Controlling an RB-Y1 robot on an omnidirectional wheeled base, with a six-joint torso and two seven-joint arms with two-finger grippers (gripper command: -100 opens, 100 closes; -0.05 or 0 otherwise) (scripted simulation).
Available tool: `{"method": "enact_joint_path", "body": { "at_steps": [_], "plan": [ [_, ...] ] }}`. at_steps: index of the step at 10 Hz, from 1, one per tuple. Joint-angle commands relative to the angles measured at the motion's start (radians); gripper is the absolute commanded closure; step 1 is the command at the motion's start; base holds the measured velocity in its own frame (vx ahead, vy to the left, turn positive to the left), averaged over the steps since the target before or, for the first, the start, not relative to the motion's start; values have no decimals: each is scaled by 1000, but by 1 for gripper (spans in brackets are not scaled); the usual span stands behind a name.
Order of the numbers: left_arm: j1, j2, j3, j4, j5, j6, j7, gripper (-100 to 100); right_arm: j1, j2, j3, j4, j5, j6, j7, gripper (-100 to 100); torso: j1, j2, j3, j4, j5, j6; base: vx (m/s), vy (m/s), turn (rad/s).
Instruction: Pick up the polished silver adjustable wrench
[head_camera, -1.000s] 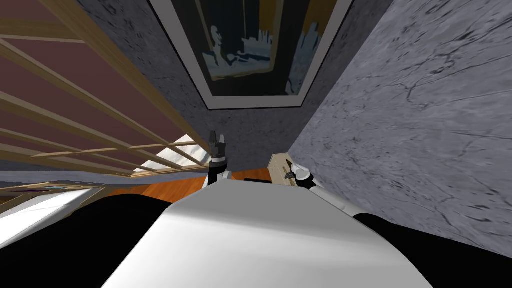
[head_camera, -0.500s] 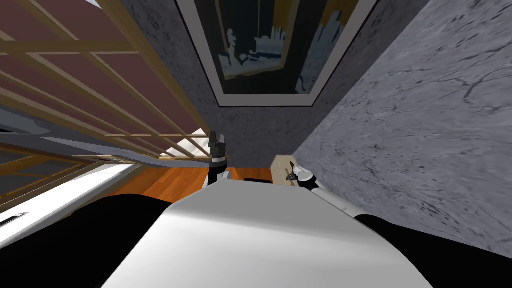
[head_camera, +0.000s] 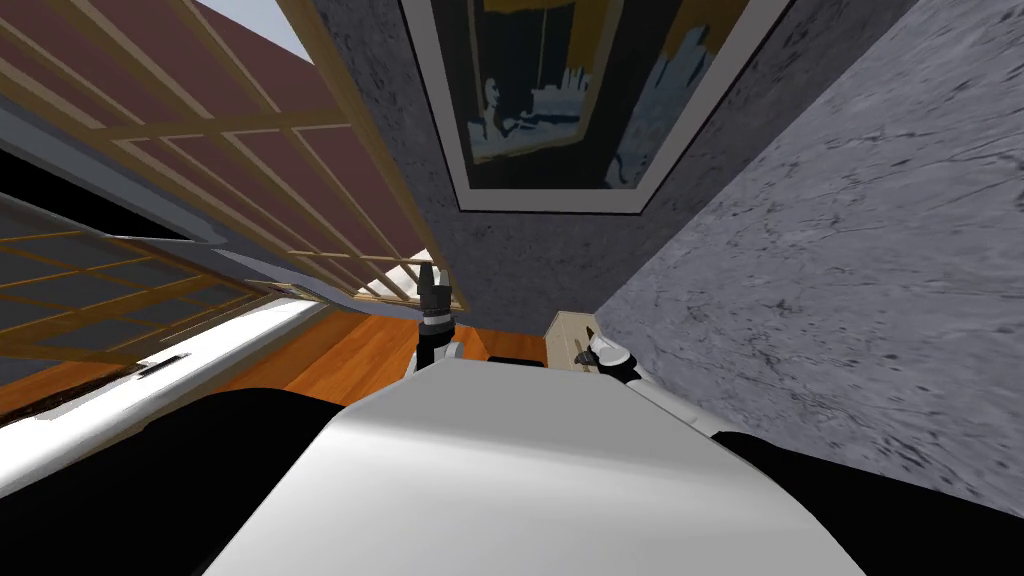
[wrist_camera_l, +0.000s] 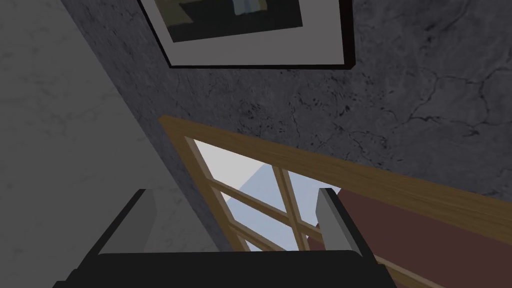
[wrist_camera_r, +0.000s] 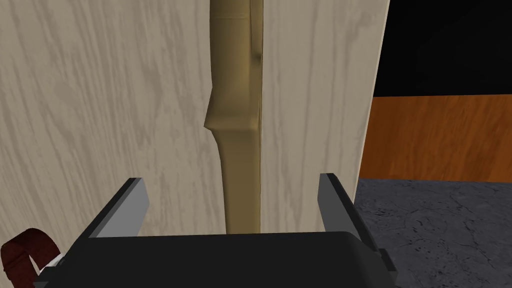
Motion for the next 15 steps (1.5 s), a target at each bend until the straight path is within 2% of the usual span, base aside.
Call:
{"method": "enact_joint_path", "body": {
  "at_steps": [1, 2, 3, 4, 5, 7, 8, 9, 11, 12, 15],
  "plan": [
    [0, 0, 0, 0, 0, 0, 0, 0, -6, -19, 0, 43, 3, 20, -19, -100, 0, 0, 0, 0, 0, 0, -23, -17, 45],
    [0, 0, 0, 0, 0, 0, 0, 0, 5, -30, -14, 51, -3, 27, -49, -100, 0, -2, -1, 0, 0, 0, -57, -41, 408],
    [0, 0, 0, 0, 0, 0, 0, 0, 5, -30, -14, 51, -3, 27, -49, -100, 0, -1, 0, 0, 0, -1, -62, -51, 188],
    [0, 0, 0, 0, 0, 0, 0, 0, 17, -42, -29, 59, -10, 34, -80, -100, -1, 0, 0, 0, 0, 0, -92, -43, 358],
    [0, 0, 0, 0, 0, 0, 0, 0, 17, -42, -29, 59, -10, 34, -80, -100, -1, 1, 1, 0, 0, -1, -77, -37, 174],
    [0, 0, 0, 0, 0, 0, 0, 0, 39, -64, -58, 75, -23, 48, -136, -100, -1, 1, 0, 0, 0, 0, -104, -36, 344],
    [0, 0, 0, 0, 0, 0, 0, 0, 39, -64, -58, 75, -23, 48, -141, -100, -1, 4, 2, 1, 0, 0, -116, -33, 300],
    [0, 0, 0, 0, 0, 0, 0, 0, 51, -76, -73, 84, -29, 55, -172, -100, -1, 3, 2, 1, 0, 0, -102, -47, 405],
    [0, 0, 0, 0, 0, 0, 0, 0, 50, -72, -71, 77, -28, 50, -164, -100, -1, 0, 0, 0, -1, 0, -42, -11, 108],
    [0, 0, 0, 0, 0, 0, 0, 0, 50, -73, -71, 81, -28, 53, -168, 100, 0, -3, -2, 0, -1, 0, -5, -1, -3],
    [0, 0, 0, 0, 0, 0, 0, 0, 50, -73, -72, 80, -29, 53, -168, 100, 0, -6, -3, -1, 0, 0, 0, 0, 0]
  ]
}}
